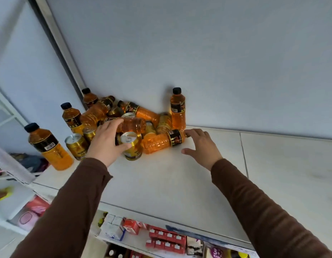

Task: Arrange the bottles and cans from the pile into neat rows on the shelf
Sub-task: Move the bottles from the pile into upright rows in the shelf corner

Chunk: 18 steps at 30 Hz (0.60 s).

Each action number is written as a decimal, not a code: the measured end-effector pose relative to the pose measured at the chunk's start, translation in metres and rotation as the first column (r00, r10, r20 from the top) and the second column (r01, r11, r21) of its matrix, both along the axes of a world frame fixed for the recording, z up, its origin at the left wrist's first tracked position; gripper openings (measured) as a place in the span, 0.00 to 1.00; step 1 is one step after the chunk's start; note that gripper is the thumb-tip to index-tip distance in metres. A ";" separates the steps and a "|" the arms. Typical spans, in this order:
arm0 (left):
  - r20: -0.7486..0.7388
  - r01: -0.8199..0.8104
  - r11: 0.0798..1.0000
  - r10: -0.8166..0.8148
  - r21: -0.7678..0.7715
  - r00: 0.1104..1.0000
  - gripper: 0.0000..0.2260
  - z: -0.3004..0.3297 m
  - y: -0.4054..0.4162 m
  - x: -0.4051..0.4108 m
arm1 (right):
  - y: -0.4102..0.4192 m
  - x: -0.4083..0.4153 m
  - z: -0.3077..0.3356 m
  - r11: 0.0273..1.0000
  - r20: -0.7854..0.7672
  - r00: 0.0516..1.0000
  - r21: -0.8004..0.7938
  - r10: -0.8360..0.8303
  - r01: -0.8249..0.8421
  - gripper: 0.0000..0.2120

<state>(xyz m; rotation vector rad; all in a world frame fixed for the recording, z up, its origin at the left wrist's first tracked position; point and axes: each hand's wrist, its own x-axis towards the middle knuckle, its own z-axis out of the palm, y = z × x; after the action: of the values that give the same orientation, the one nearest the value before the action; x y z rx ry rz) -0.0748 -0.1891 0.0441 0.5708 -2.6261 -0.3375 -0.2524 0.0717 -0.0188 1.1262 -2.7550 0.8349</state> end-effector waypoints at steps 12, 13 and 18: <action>0.187 0.162 0.972 -0.130 -0.168 0.974 0.40 -0.017 -0.106 -0.057 | -0.057 -0.017 -0.009 0.964 -0.068 0.996 0.257 -0.057 0.072 0.41; 0.188 0.171 0.970 -0.137 -0.175 0.972 0.39 -0.018 -0.108 -0.059 | -0.060 -0.017 -0.009 0.957 -0.084 0.994 0.275 -0.067 0.087 0.41; 0.252 0.216 0.948 -0.155 -0.235 0.955 0.37 -0.015 -0.115 -0.068 | -0.069 -0.018 -0.005 0.935 -0.161 0.983 0.327 -0.085 0.135 0.38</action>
<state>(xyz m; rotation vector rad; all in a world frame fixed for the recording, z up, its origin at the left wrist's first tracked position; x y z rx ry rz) -0.1430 -0.3037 0.0286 0.2873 -2.8939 0.0248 -0.2708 0.0023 -0.0235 1.0137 -2.8733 0.2598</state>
